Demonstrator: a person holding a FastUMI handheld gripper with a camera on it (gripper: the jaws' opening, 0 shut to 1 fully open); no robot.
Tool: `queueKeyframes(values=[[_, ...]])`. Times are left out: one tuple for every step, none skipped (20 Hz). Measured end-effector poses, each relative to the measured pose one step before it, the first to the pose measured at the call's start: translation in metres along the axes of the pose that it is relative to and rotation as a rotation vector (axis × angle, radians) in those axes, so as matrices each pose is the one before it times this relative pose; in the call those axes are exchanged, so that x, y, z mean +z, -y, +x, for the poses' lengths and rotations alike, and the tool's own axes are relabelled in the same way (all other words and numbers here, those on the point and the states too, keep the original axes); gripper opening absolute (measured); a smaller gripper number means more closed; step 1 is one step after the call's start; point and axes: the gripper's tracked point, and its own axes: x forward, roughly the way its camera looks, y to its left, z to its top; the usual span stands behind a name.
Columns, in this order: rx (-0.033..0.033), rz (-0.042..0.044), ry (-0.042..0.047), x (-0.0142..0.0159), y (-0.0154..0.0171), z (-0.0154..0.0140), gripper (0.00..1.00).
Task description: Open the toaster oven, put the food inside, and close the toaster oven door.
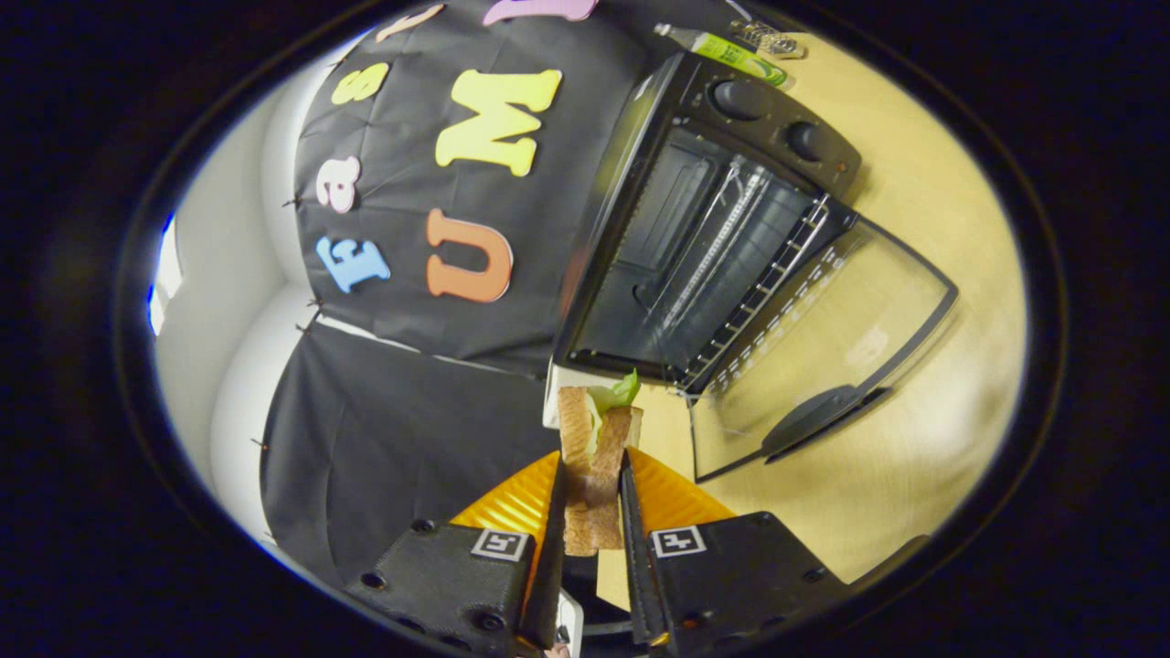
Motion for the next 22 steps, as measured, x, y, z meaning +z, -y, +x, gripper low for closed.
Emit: queueKeyframes(values=[[0.01737,0.02545,0.05058,0.01376,0.00041,0.00369,0.35],[0.0257,0.00644,0.04685,0.01381,-0.00168,0.0025,0.36],[0.02507,-0.00145,0.03863,0.01065,-0.00192,0.00374,0.35],[0.01974,-0.00877,0.03316,0.01056,-0.0008,0.00563,0.35],[0.00909,-0.00893,0.01949,0.00739,0.00256,0.00673,0.35],[-0.01237,-0.00714,0.01234,0.00441,0.00629,0.00681,0.35],[-0.02192,-0.00128,0.00985,0.00499,0.00932,0.00873,0.35],[-0.01845,-0.00587,0.00934,0.00332,0.00636,0.00978,0.35],[-0.01277,-0.00858,0.01094,0.00351,0.0078,0.00983,0.36],[-0.00615,-0.01229,0.01415,0.00222,0.0042,0.00913,0.36],[-0.00069,-0.00201,0.01736,0.00273,0.00443,0.00843,0.36],[0.00004,0.00785,0.02808,0.00469,0.00235,0.00811,0.36],[0.00593,0.01221,0.03005,0.00343,0.00007,0.00769,0.36],[0.00294,-0.0053,0.02272,0.00145,0.00166,0.00758,0.36],[-0.00461,-0.01742,0.01823,0.00221,0.0025,0.006,0.36],[-0.01232,-0.0199,0.00523,-0.00065,0.00352,0.00439,0.36],[-0.00837,-0.01118,0.0039,-0.00023,0.00244,0.00328,0.36],[-0.00726,-0.01297,-0.00048,-0.00179,0.0001,0.00189,0.36],[-0.01008,-0.02078,-0.00463,-0.00192,0.00069,0.00151,0.37],[-0.00424,-0.02505,0.01204,0.00241,-0.00019,0.00206,0.37],[-0.01547,-0.03551,0.00648,0.003,0.00304,0.00328,0.38],[-0.0163,-0.02959,0.00982,0.00594,0.00429,0.0067,0.38]])
